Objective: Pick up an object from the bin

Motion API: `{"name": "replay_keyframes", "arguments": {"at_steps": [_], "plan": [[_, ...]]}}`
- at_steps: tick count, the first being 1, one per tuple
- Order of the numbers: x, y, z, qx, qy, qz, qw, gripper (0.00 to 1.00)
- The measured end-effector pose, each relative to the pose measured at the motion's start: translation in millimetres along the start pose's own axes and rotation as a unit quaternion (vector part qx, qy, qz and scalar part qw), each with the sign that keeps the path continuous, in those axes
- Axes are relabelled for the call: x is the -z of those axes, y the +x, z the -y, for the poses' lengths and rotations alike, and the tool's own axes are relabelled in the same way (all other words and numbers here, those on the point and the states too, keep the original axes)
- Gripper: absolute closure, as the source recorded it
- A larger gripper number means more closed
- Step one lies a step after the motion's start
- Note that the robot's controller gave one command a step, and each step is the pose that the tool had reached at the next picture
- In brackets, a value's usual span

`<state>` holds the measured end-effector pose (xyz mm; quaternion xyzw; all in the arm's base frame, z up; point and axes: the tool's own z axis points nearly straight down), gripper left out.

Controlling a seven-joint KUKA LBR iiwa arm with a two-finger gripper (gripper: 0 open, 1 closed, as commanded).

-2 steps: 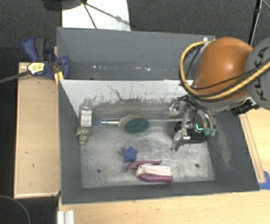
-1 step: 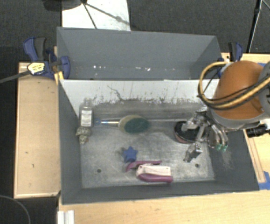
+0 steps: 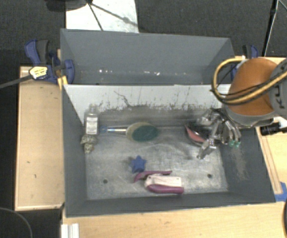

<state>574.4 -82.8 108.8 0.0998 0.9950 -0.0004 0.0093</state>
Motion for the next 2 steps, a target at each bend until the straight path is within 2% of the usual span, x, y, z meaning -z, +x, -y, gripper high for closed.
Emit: {"name": "replay_keyframes", "arguments": {"at_steps": [1,2], "plan": [[6.3,-1.1,-2.5,0.001,-0.001,0.0034,1.0000,1.00],[112.8,-13.0,-11.9,-0.004,0.000,-0.0039,1.0000,1.00]]}}
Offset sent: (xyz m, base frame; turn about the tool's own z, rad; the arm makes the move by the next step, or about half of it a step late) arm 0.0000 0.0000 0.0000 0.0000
